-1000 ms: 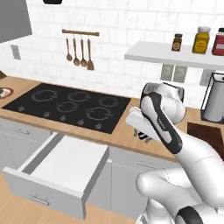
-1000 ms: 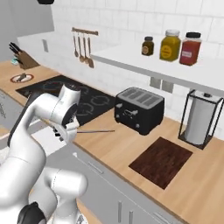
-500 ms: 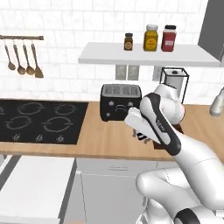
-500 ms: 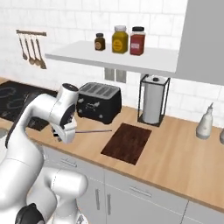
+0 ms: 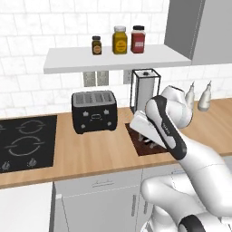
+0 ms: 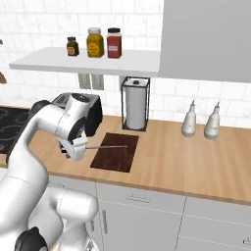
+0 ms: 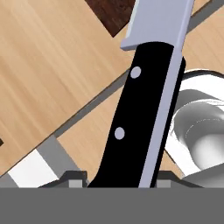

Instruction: Pick up the knife from the drawer and place it on the cutting board. Then place the meat from the plate to the cutting board.

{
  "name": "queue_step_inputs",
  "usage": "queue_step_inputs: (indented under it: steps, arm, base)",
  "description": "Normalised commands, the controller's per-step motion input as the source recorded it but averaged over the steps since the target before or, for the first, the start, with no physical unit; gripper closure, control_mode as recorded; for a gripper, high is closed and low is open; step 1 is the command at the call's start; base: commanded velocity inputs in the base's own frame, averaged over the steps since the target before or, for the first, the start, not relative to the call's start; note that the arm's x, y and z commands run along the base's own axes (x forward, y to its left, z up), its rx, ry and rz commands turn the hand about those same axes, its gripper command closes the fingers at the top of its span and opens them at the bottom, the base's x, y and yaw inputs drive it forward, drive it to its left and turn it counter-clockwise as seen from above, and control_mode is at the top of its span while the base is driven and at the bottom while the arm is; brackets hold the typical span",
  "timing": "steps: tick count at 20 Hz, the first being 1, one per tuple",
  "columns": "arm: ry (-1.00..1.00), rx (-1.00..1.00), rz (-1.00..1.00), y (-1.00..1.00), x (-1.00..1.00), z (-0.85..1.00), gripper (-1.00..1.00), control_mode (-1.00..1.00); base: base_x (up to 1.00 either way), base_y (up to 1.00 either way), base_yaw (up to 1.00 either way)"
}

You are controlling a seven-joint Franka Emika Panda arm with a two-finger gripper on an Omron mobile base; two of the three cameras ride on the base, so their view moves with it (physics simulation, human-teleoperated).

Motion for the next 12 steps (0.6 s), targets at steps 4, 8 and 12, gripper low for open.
queue_step_inputs:
  steps: [4, 8, 12]
  arm:
    - [0.04, 0.00, 0.12, -0.16, 0.07, 0.00, 1.00, -1.00]
    - [0.04, 0.00, 0.39, -0.28, 0.32, -0.12, 1.00, -1.00]
    - [0.01, -0.03, 0.51, -0.22, 0.36, -0.32, 1.00, -1.00]
  base:
    - [0.00, 0.00, 0.00]
    - [0.00, 0.00, 0.00]
    - [0.00, 0.00, 0.00]
